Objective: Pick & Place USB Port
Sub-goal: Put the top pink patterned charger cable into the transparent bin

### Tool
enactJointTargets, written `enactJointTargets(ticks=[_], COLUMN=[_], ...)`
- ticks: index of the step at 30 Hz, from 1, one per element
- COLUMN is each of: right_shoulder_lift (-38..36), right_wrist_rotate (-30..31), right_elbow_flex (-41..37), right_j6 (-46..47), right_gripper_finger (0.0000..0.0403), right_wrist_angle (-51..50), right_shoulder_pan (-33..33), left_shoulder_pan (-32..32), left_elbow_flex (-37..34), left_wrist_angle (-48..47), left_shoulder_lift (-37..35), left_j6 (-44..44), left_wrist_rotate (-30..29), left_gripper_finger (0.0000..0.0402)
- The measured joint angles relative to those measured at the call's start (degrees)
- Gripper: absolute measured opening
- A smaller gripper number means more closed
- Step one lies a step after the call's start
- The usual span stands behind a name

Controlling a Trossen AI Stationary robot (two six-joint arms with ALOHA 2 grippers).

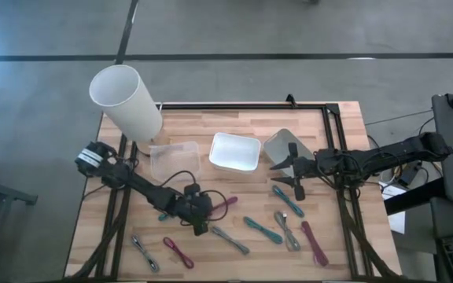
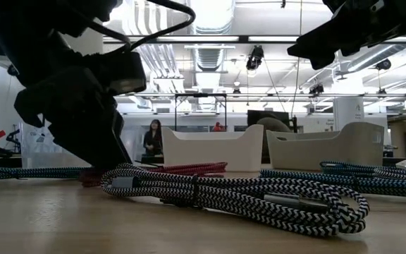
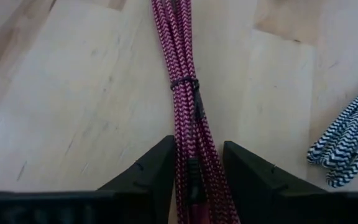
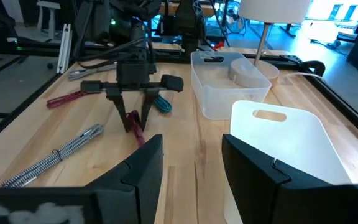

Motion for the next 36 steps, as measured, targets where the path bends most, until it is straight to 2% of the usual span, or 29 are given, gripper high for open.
enactJointTargets(ticks=[9, 12, 16, 18, 22, 28, 36], right_shoulder_lift=[0.05, 0.07, 0.15, 0.22, 0.62, 1.80, 2.82], right_wrist_rotate=[0.02, 0.02, 0.06, 0.04, 0.04, 0.03, 0.02], right_elbow_flex=[0.00, 0.00, -0.02, -0.02, -0.02, -0.02, -0.02], right_j6=[-0.02, -0.02, -0.02, -0.02, -0.02, -0.02, 0.00], right_gripper_finger=[0.0162, 0.0162, 0.0162, 0.0162, 0.0162, 0.0162, 0.0162], right_wrist_angle=[0.00, -0.04, -0.03, -0.07, -0.08, -0.04, 0.14], right_shoulder_pan=[0.01, 0.00, -0.01, 0.00, -0.01, 0.01, -0.01], left_shoulder_pan=[0.02, -0.11, -0.07, -0.02, 0.11, 0.51, 0.97], left_elbow_flex=[0.00, 0.06, 2.17, 4.02, 9.51, 17.98, 25.11], left_wrist_angle=[-0.24, -1.08, -4.38, -9.52, -26.19, -51.95, -74.01], left_shoulder_lift=[-1.07, -2.85, -5.23, -6.31, -8.49, -10.40, -13.48], left_j6=[1.00, 1.46, 3.66, 4.97, 4.91, -1.08, -5.72], left_wrist_rotate=[-0.21, -1.36, -4.08, -5.05, -8.95, -13.31, -14.23], left_gripper_finger=[0.0018, 0.0018, 0.0037, 0.0037, 0.0025, 0.0025, 0.0024])
